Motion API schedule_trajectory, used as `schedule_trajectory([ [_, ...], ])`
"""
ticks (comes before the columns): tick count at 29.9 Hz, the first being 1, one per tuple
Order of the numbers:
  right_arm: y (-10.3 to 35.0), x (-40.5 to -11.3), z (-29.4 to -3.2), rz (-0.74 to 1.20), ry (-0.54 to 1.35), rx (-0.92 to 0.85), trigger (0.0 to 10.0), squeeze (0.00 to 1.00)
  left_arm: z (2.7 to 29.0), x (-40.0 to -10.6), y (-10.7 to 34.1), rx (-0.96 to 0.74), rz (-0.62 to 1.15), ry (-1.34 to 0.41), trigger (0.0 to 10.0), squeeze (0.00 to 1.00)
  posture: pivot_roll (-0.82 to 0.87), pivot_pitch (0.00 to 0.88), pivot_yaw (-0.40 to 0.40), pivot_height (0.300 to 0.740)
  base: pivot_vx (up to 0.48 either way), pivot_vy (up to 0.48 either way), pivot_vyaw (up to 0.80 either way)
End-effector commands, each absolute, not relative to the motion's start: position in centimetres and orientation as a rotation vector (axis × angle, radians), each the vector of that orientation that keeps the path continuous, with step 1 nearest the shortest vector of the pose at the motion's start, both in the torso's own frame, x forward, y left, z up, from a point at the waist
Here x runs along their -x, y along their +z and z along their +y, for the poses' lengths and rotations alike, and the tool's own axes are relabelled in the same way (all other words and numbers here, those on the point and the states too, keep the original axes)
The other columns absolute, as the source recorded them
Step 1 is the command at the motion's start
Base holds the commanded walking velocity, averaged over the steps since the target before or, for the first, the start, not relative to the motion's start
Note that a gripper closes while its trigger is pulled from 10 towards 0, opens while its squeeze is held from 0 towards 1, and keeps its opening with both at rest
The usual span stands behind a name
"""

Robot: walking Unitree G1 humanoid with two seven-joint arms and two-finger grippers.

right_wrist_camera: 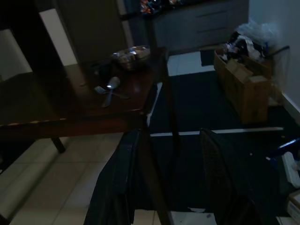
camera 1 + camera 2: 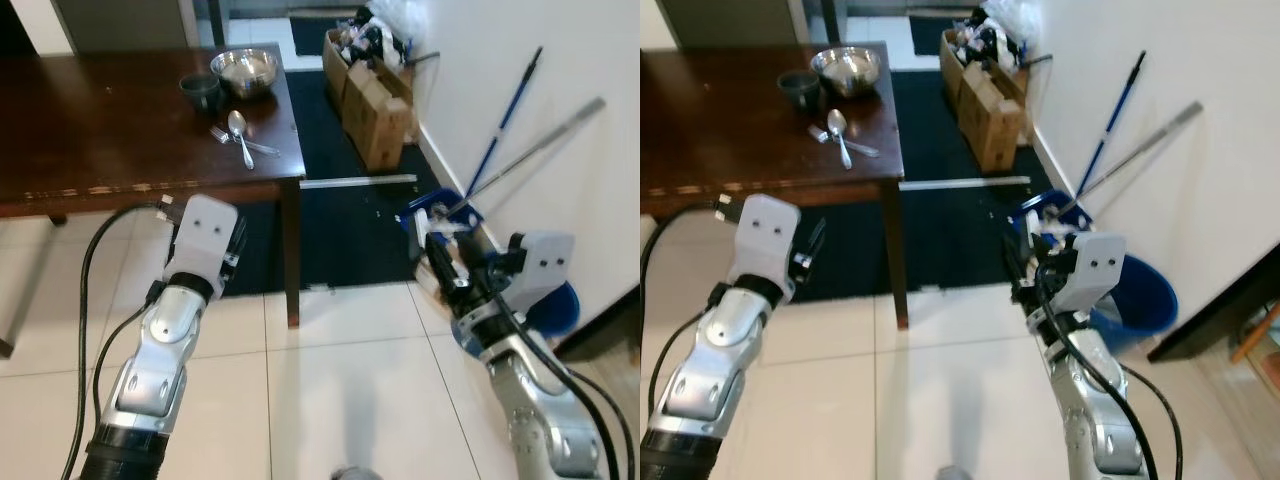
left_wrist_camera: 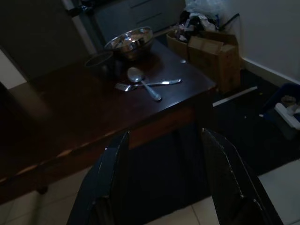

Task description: Setting the table

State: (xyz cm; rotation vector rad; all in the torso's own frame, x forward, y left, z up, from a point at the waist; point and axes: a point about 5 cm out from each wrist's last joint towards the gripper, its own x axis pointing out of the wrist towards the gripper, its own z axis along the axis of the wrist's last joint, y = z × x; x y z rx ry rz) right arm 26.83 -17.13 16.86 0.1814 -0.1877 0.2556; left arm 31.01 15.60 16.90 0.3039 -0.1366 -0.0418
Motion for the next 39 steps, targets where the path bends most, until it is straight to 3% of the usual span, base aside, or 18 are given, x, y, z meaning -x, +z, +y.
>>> schedule_trajectory([
  [1,17.1,-26.9,-16.9,-0.198,0.272,-0.199,10.0,0.0,15.3,-31.2,16.9,-0.315,-0.144,-0.042,10.0,0.0,-0.18,0.0,0.081,0.74,0.48,0.0,0.0],
  [25,16.9,-27.3,-16.5,-0.191,0.286,-0.185,10.0,0.0,14.4,-31.5,17.2,-0.329,-0.186,-0.078,10.0,0.0,-0.19,0.0,0.086,0.74,0.48,0.0,0.0],
  [39,16.7,-26.6,-14.0,-0.125,0.553,-0.147,10.0,0.0,14.6,-31.6,17.2,-0.324,-0.194,-0.064,10.0,0.0,-0.18,0.0,0.082,0.74,0.433,0.0,0.0],
])
